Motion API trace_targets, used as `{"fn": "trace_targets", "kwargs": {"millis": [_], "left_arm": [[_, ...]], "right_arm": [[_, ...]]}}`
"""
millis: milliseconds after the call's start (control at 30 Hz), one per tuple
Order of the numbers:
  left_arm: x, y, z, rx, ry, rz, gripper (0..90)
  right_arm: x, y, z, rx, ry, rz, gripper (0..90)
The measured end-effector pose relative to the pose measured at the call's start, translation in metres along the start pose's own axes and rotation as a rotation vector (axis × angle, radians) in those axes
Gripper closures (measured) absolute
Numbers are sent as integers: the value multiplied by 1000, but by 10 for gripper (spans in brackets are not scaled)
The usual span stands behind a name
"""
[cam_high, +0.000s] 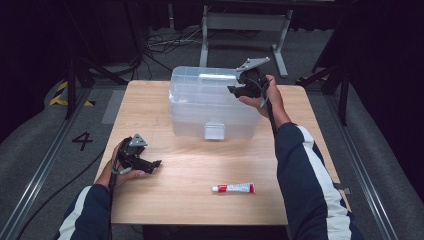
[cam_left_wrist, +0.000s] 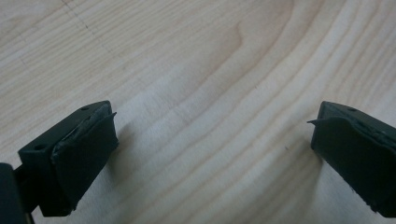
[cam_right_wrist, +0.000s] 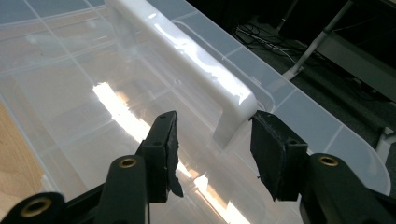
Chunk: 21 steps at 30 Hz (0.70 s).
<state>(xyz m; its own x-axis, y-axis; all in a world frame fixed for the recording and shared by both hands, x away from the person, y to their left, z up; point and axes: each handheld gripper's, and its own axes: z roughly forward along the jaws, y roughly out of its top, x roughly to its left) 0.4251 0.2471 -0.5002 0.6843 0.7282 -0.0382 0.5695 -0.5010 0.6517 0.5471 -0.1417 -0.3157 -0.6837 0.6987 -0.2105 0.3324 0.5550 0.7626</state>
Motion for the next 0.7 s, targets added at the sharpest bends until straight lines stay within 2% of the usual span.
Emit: {"fn": "trace_targets", "kwargs": {"millis": [100, 200, 233, 300, 367, 567, 700], "left_arm": [[0, 6, 5, 1, 3, 1, 13], [-1, 13, 7, 9, 14, -13, 57], [-1, 15, 8, -1, 10, -32, 86], [-2, 20, 10, -5, 3, -42, 163], [-2, 24, 10, -23, 6, -19, 170], [1, 47, 1, -131, 31, -50, 174], [-1, 70, -6, -201, 27, -42, 177]], "right_arm": [[0, 3, 3, 7, -13, 0, 551], [-2, 6, 5, 11, -15, 7, 576], [-2, 7, 6, 13, -21, 6, 584], [-2, 9, 8, 20, -21, 3, 614], [-1, 9, 10, 30, -34, -2, 634], [-3, 10, 10, 43, -45, 2, 685], [-2, 12, 10, 57, -60, -11, 709]]}}
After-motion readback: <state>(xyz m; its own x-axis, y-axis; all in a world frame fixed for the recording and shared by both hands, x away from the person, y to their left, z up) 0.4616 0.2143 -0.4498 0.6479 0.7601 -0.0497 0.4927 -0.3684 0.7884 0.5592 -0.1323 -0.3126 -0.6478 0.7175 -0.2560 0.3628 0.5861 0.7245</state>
